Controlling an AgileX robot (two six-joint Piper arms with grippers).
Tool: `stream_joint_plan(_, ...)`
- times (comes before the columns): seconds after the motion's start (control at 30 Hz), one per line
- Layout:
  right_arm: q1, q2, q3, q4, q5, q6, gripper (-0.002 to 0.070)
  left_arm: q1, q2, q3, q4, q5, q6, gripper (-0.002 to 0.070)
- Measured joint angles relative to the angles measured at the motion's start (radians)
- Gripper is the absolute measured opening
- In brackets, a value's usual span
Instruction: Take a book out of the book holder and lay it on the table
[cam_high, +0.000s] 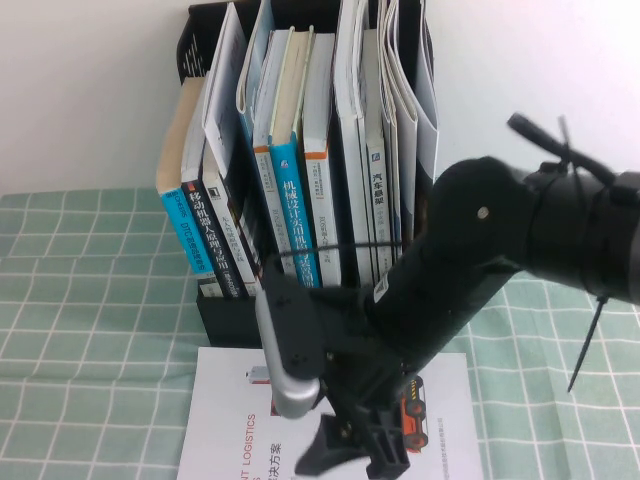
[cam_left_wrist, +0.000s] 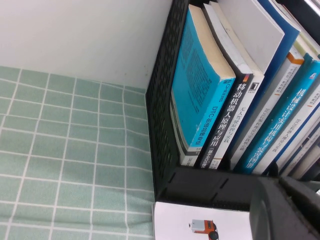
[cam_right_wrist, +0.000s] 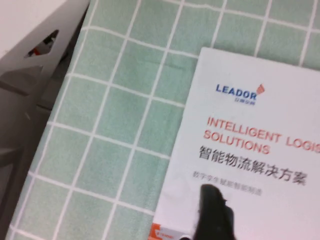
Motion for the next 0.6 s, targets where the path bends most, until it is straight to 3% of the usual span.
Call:
stream_joint_plan(0.07, 0.000, -0.021, -0.019, 0.002, -0.005, 0.000, 0.0400, 0.000, 0.000, 0.000, 0.000, 0.000, 0.000, -0.0003)
stream_joint_plan(0.17, 0.000, -0.059, -0.072, -0.027, -0.070, 0.000, 0.0162, 0.000, 0.000, 0.002, -0.003, 0.004, -0.004, -0.0003)
stream_joint_plan(0.23, 0.000, -0.092, -0.122, -0.117, -0.148, 0.037, 0.0080, 0.000, 0.000, 0.002, -0.004, 0.005, 0.004, -0.0003)
stream_joint_plan(0.37, 0.000, -0.175, -0.260, -0.571, -0.209, 0.360, 0.0023, 0.000, 0.000, 0.002, -0.006, 0.006, 0.019, -0.0003)
stream_joint_plan(0.5, -0.012, -0.231, -0.369, -1.062, 0.023, 0.685, 0.0013, 0.000, 0.000, 0.002, -0.007, 0.006, 0.031, -0.0003)
stream_joint_plan(0.6, -0.069, -0.283, -0.378, -1.120, 0.222, 0.764, 0.0011, 0.000, 0.000, 0.002, -0.007, 0.006, 0.050, -0.0003)
